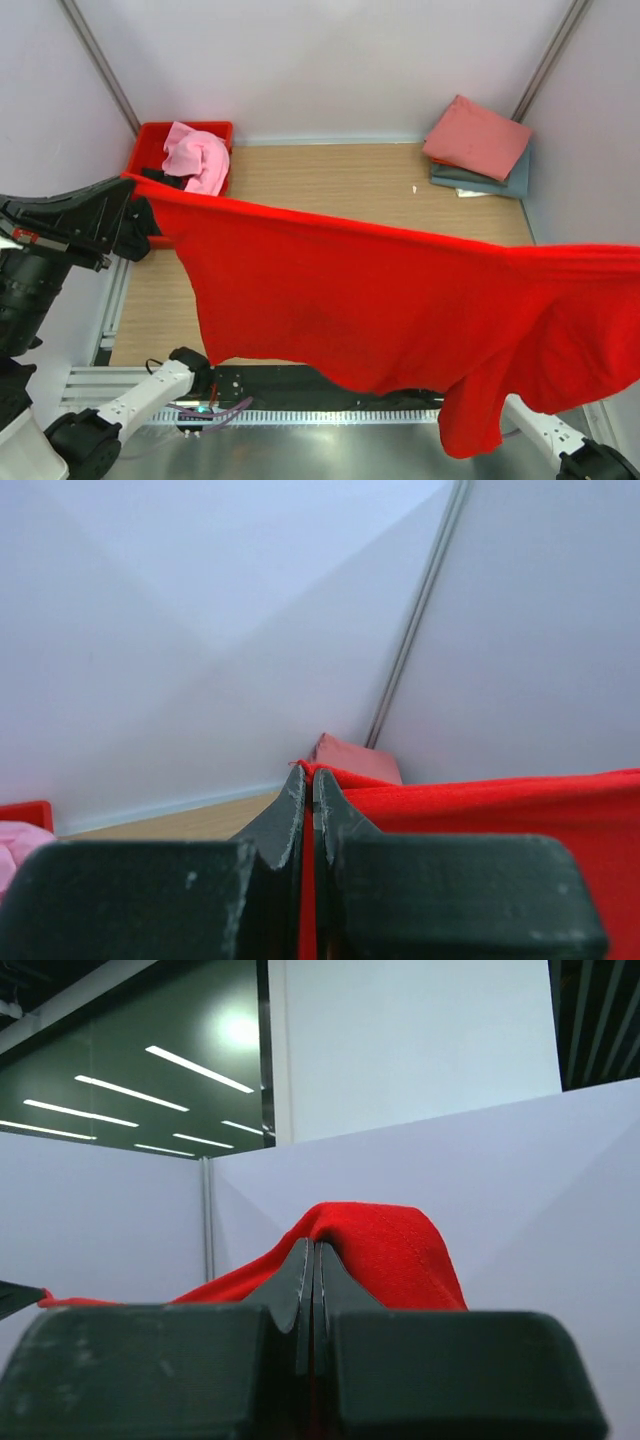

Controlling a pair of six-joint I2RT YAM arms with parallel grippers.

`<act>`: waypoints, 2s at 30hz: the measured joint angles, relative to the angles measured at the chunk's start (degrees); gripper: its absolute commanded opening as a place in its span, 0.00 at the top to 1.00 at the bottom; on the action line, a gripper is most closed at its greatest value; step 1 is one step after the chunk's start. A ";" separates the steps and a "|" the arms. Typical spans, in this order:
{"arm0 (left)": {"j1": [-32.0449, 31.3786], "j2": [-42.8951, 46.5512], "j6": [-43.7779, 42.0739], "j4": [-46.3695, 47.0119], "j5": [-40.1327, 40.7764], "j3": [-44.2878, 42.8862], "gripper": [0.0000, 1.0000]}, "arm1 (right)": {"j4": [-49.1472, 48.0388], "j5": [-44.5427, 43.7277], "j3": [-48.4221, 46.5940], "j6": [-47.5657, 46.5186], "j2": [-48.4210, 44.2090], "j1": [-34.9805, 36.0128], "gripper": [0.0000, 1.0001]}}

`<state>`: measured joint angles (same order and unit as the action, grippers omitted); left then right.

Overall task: Fold and stack the t-shirts
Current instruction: Flatten the tshirt out

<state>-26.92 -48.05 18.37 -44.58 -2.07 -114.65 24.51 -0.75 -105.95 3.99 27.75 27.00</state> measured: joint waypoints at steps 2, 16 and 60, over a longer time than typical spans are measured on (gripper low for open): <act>1.33 -1.07 0.83 -0.11 0.07 -0.52 1.00 | 0.61 -1.46 -3.89 -0.83 4.79 -0.17 0.99; 6.64 -37.75 6.69 -0.09 16.52 17.99 1.00 | -6.58 -26.88 9.25 -9.03 60.70 -2.10 0.99; 2.95 -2.21 13.25 -7.32 16.44 60.72 0.37 | 39.21 -25.73 60.59 72.00 32.98 60.46 0.20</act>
<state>-23.97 -50.26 31.62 -51.90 14.37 -53.93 63.72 -26.48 -45.36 75.99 60.73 87.46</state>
